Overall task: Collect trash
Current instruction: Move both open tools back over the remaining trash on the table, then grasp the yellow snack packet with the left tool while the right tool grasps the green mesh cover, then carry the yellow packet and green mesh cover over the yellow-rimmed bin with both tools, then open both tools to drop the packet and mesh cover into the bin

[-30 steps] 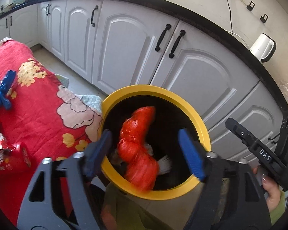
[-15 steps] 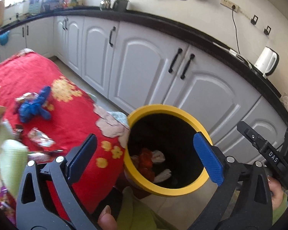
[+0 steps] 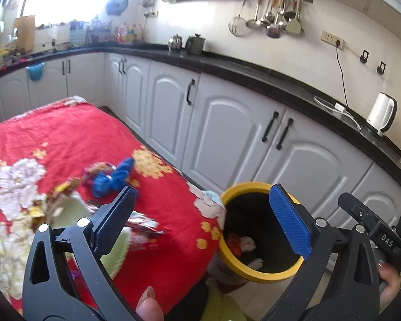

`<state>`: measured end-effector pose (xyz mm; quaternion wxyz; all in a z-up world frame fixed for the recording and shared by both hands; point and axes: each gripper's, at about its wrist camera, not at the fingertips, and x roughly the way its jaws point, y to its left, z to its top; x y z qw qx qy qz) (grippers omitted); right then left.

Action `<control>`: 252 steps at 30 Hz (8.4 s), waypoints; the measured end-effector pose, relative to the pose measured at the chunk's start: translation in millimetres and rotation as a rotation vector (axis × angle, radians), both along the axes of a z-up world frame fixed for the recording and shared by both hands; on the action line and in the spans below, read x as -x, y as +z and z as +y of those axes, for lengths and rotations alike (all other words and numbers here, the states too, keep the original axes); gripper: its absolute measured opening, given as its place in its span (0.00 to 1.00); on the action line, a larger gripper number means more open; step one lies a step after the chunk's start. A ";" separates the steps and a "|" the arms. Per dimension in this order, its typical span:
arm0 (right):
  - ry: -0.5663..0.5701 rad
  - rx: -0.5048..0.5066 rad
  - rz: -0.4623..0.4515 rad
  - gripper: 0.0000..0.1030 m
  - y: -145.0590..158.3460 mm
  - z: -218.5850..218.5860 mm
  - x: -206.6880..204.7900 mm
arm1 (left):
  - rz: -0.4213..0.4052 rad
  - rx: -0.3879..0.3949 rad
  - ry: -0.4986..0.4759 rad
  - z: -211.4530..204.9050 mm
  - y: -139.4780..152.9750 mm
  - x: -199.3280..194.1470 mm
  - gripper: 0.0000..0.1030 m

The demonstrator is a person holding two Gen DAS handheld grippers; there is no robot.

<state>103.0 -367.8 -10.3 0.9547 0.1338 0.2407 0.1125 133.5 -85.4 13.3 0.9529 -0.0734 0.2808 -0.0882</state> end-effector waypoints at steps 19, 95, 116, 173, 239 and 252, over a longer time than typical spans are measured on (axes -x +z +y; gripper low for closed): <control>0.175 0.031 -0.016 0.80 18.6 88.9 13.6 | -0.067 0.009 0.137 73.6 17.4 22.6 0.89; 0.563 0.050 0.241 0.27 -47.4 266.6 -33.8 | 0.189 0.016 -0.157 219.8 -73.5 -34.3 0.24; 0.490 0.002 0.072 0.25 0.2 223.0 -12.7 | -0.022 0.113 -0.024 191.0 -3.4 17.8 0.24; 0.094 -0.080 -0.040 0.25 19.1 -5.4 1.3 | -0.100 0.082 -0.237 -8.8 28.2 10.0 0.24; -0.097 -0.080 0.229 0.41 -74.1 -70.5 -13.4 | 0.204 0.064 -0.352 -121.7 -89.9 -57.9 0.47; -0.134 -0.054 0.174 0.74 -59.8 -70.3 -7.1 | 0.171 0.050 -0.280 -103.3 -77.6 -47.0 0.89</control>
